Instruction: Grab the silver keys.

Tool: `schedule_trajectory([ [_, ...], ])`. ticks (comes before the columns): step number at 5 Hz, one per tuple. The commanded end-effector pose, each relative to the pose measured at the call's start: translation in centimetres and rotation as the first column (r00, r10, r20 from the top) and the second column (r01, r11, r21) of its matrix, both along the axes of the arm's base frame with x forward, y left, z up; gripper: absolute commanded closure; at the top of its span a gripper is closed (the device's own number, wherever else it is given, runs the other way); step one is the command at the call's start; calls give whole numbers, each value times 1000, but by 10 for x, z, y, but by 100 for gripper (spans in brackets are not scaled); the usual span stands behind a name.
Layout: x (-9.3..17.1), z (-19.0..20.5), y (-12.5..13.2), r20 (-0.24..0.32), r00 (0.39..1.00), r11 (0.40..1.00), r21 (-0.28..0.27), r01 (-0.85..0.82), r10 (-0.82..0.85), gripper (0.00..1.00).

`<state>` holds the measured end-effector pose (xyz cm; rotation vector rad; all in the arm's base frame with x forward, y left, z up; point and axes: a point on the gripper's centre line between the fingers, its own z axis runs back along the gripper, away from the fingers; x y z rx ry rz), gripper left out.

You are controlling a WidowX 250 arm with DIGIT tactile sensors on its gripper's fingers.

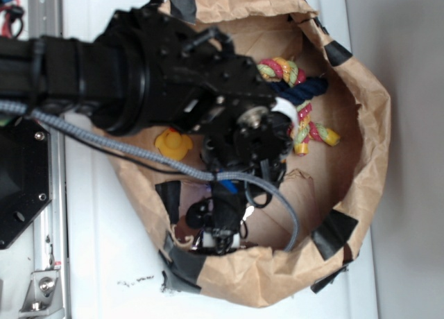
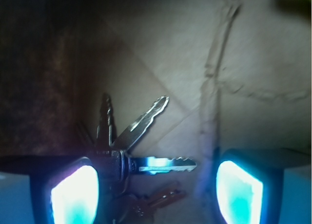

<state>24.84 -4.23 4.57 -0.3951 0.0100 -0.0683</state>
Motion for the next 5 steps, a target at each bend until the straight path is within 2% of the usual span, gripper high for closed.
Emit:
schedule_trajectory([
  [1, 10, 14, -5, 123, 984, 984, -135, -115, 132, 0],
  [2, 12, 20, -1, 144, 966, 963, -197, -182, 212, 0],
  [3, 14, 19, -1, 140, 962, 958, -205, -202, 233, 0],
  [4, 12, 18, -11, 112, 976, 969, -186, -164, 187, 0],
  [5, 8, 18, -24, 60, 991, 976, -191, -107, 120, 0],
])
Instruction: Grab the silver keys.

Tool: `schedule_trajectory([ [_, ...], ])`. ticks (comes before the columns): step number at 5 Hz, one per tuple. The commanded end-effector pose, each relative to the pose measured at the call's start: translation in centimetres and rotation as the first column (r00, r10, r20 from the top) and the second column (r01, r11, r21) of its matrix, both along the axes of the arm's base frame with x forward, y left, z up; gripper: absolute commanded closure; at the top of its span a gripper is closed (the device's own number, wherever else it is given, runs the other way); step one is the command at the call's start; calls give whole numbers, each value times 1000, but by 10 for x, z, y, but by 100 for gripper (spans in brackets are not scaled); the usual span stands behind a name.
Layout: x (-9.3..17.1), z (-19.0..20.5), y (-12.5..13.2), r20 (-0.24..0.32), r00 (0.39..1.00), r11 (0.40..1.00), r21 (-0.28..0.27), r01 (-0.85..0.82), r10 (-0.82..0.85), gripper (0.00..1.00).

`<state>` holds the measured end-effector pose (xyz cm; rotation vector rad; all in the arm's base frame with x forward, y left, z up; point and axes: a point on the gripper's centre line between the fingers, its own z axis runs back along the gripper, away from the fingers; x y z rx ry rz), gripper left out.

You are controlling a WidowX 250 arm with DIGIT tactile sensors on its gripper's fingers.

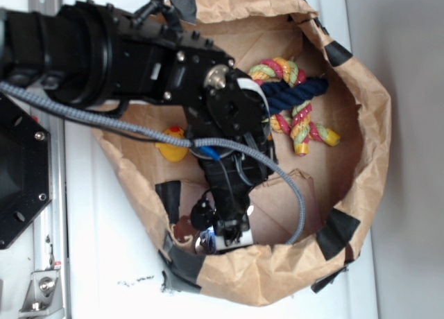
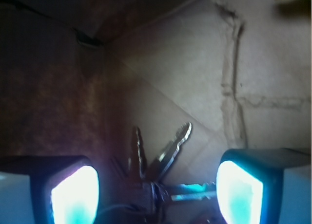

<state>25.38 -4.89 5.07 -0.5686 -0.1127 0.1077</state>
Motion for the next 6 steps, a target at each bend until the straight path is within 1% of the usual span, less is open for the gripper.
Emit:
schedule_trajectory([
  [1, -6, 12, -29, -51, 985, 986, -41, 162, -164, 0],
  [2, -9, 10, -33, -64, 979, 979, -76, 187, -192, 0],
  [3, -12, 4, -38, -134, 956, 964, -96, 248, -260, 0],
  [4, -16, 0, -38, -202, 912, 934, -85, 347, -357, 0],
  [5, -23, -8, -39, -240, 887, 917, -45, 396, -394, 0],
  [6, -28, -8, -41, -263, 854, 888, -26, 459, -449, 0],
])
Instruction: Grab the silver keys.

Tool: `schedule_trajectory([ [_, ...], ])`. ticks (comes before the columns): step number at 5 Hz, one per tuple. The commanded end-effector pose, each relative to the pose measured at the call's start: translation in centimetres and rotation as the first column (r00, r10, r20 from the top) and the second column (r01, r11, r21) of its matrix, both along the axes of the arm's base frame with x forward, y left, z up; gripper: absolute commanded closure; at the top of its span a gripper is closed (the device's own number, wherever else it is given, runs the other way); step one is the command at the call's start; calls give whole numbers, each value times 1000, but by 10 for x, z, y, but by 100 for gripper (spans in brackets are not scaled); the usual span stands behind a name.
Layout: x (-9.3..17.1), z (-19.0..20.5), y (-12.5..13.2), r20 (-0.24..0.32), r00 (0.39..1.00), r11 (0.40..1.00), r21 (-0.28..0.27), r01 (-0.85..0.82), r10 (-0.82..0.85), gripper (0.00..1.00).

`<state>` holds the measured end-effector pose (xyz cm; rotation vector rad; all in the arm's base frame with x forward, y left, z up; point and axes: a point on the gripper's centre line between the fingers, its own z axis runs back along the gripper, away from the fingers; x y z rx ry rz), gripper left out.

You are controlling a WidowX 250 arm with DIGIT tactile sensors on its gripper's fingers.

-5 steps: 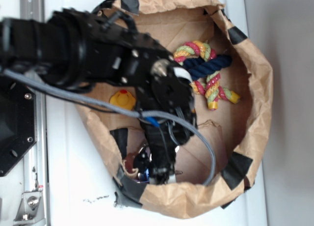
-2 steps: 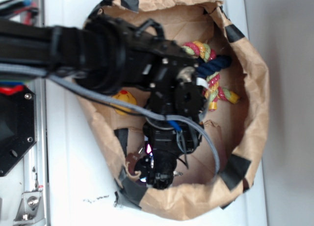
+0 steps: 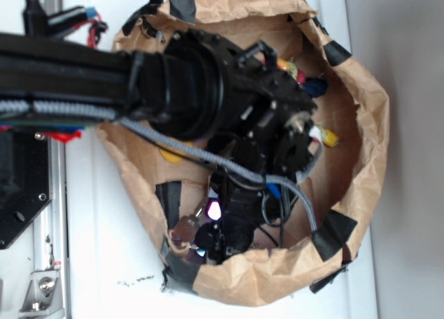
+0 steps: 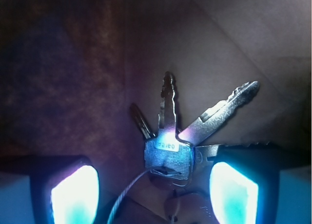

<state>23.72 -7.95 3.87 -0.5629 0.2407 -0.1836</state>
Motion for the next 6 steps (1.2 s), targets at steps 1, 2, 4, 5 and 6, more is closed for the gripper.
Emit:
schedule_trajectory([
  [1, -12, 6, -8, 12, 990, 988, 65, 137, -138, 0],
  [2, -13, 9, -5, -1, 988, 986, 71, 151, -152, 0],
  [4, -22, 5, -7, 13, 988, 985, 79, 154, -155, 100],
  [5, -21, 4, -7, 26, 989, 987, 72, 142, -144, 100],
  [6, -20, 3, -6, 25, 991, 989, 72, 131, -133, 100],
])
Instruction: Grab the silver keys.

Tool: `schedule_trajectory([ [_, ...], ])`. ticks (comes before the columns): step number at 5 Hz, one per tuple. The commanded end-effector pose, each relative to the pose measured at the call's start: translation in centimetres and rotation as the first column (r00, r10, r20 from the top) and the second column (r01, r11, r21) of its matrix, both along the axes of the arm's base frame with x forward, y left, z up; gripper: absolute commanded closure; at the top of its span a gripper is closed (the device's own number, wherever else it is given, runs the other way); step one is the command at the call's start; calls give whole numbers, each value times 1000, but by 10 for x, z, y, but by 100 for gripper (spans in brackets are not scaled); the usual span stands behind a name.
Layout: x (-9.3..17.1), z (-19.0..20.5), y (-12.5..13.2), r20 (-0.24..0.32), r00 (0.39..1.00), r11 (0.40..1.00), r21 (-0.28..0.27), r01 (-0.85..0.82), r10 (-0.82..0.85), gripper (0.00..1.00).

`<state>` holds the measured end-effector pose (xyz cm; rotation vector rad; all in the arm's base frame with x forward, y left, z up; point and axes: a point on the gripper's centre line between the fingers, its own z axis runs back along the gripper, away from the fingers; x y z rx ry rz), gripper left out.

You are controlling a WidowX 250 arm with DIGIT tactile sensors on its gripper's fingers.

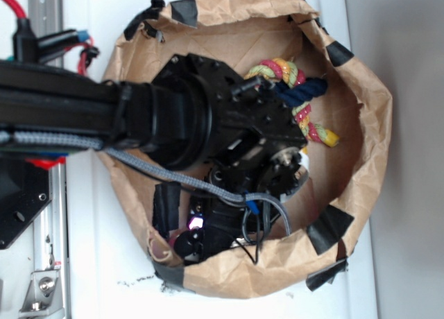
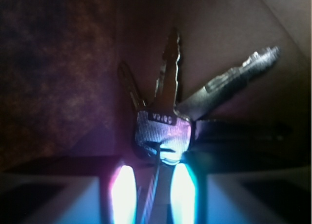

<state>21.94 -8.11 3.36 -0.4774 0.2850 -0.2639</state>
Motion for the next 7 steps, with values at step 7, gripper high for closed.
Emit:
schedule_trajectory([
  [7, 16, 153, 87, 448, 788, 886, -22, -463, 423, 100],
])
